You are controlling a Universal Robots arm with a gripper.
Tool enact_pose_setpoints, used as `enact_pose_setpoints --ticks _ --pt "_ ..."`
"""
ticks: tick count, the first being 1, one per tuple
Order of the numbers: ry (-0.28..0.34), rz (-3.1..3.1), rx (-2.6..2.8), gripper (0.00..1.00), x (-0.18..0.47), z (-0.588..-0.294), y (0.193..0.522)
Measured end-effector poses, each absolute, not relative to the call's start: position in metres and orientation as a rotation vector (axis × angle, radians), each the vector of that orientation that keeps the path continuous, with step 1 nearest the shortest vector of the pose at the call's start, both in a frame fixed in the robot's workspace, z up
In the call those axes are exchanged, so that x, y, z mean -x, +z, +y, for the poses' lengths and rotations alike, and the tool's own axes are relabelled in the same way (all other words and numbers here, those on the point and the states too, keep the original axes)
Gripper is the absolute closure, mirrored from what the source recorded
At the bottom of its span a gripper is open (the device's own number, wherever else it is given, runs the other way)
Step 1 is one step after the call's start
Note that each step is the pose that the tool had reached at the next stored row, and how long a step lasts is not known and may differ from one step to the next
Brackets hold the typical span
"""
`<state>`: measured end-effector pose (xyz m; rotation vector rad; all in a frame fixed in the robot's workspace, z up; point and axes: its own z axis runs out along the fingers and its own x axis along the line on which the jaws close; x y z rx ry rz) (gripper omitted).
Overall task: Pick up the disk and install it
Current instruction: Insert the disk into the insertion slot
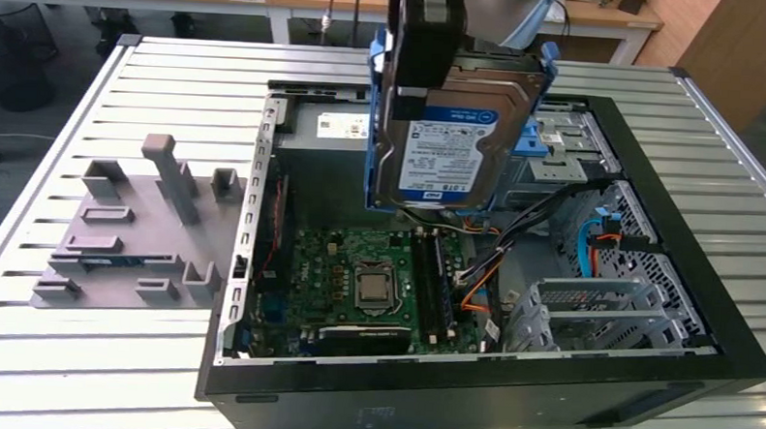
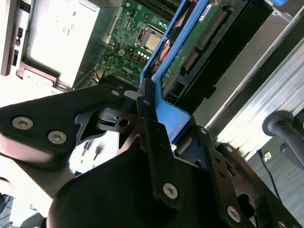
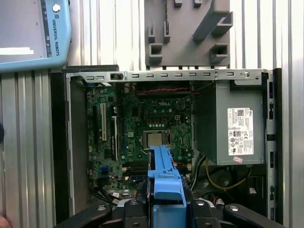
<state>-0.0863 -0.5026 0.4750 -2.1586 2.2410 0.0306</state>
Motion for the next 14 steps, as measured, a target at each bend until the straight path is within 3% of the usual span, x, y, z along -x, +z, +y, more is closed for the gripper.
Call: enact_pose_setpoints --ticks 14 --pt "0.031 2.241 2.159 0.64 0.074 -0.515 0.474"
